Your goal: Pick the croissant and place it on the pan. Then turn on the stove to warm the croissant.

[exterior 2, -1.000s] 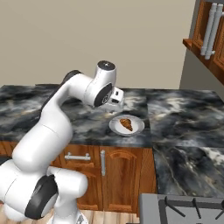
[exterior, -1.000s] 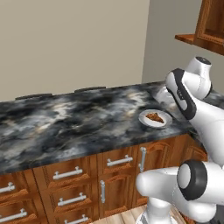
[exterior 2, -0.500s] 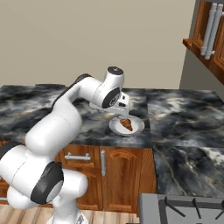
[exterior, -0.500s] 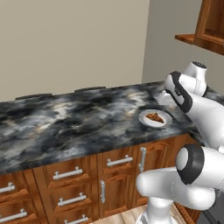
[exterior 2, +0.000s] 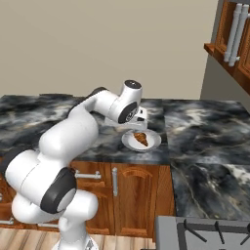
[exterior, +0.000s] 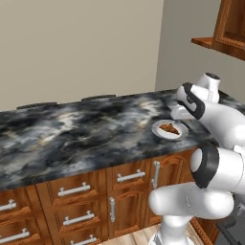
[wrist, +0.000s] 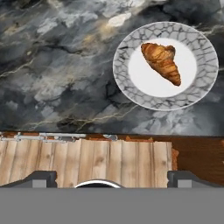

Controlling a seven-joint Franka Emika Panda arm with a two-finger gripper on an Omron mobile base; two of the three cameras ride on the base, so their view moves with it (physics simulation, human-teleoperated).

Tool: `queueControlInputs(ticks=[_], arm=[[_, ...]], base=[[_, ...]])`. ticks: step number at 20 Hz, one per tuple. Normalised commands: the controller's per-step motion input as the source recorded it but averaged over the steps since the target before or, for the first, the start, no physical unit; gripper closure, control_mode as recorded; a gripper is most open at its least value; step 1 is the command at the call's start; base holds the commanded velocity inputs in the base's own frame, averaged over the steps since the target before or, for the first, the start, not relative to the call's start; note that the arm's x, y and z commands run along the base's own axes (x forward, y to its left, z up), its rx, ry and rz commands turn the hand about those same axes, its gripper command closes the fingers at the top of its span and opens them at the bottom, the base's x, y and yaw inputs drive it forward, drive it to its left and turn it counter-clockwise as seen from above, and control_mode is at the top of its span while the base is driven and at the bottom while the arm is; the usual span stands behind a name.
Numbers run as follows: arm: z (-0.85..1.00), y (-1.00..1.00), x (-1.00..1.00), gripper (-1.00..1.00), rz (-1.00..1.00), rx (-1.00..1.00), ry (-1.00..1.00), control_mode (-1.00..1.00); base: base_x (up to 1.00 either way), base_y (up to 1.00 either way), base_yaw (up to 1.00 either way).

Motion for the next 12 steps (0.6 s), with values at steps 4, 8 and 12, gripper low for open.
queueControlInputs(ticks=[4,8,12], arm=[[-0.27,-0.04,0.19,-1.00,0.11,-0.04,0.00,-1.00],[-0.22,-0.08,0.11,-1.00,0.10,-0.04,0.00,-1.00],[-0.18,-0.10,0.08,-1.00,0.08,-0.01,0.00,-1.00]], base=[[0.00,0.00,0.00],[0.00,0.00,0.00],[0.00,0.00,0.00]])
